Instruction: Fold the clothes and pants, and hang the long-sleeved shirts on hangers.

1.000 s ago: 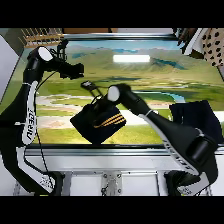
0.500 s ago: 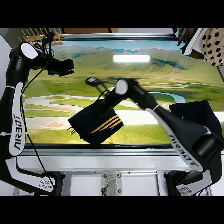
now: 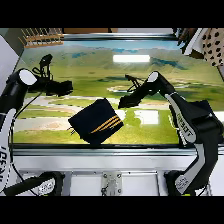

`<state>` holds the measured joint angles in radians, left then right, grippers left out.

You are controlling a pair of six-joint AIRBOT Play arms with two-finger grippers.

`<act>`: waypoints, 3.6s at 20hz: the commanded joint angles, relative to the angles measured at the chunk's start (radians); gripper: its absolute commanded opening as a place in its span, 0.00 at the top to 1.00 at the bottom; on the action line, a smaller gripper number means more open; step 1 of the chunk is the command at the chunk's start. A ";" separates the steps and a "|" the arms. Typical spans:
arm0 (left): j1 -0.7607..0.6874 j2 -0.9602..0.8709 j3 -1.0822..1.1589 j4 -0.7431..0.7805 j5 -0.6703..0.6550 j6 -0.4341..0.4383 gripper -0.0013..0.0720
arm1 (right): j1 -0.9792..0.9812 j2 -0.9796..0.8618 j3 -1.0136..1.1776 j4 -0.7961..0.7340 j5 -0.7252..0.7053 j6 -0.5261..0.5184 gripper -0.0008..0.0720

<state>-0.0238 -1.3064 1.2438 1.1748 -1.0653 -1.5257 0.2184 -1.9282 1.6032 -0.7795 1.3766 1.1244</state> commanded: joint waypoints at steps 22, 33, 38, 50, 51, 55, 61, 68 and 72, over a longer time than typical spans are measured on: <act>0.001 0.065 -0.101 -0.052 0.037 0.000 0.98 | 0.135 0.021 0.000 0.104 -0.062 -0.107 0.95; 0.000 0.065 -0.101 -0.052 0.006 0.000 0.98 | -0.648 0.465 -0.003 -0.424 -0.066 0.400 0.95; 0.000 0.065 -0.101 -0.052 -0.002 0.000 0.98 | -0.854 0.573 -0.045 -0.497 0.004 0.486 0.95; 0.001 0.065 -0.101 -0.050 -0.008 0.019 0.98 | -0.908 0.760 -0.468 -0.702 0.017 0.555 0.95; 0.000 0.065 -0.101 -0.050 -0.008 0.019 0.98 | -0.907 0.760 -0.479 -0.702 0.023 0.556 0.95; 0.000 0.065 -0.101 -0.050 -0.008 0.019 0.98 | -0.907 0.761 -0.492 -0.729 0.081 0.555 0.69; 0.000 0.065 -0.101 -0.050 -0.008 0.019 0.98 | -0.893 0.888 -0.492 -0.710 0.079 0.450 0.29; -0.079 0.065 -0.101 -0.050 0.027 0.019 0.98 | -0.519 1.115 -0.493 -0.404 -0.122 0.296 0.29; -0.185 0.066 -0.101 -0.051 0.046 0.018 0.98 | -0.266 1.070 -0.494 -0.406 -0.143 0.296 0.29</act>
<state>-0.1459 -1.2411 1.1427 1.1225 -1.0370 -1.5063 -0.2131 -0.8471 1.1095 -1.2247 1.2716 1.4387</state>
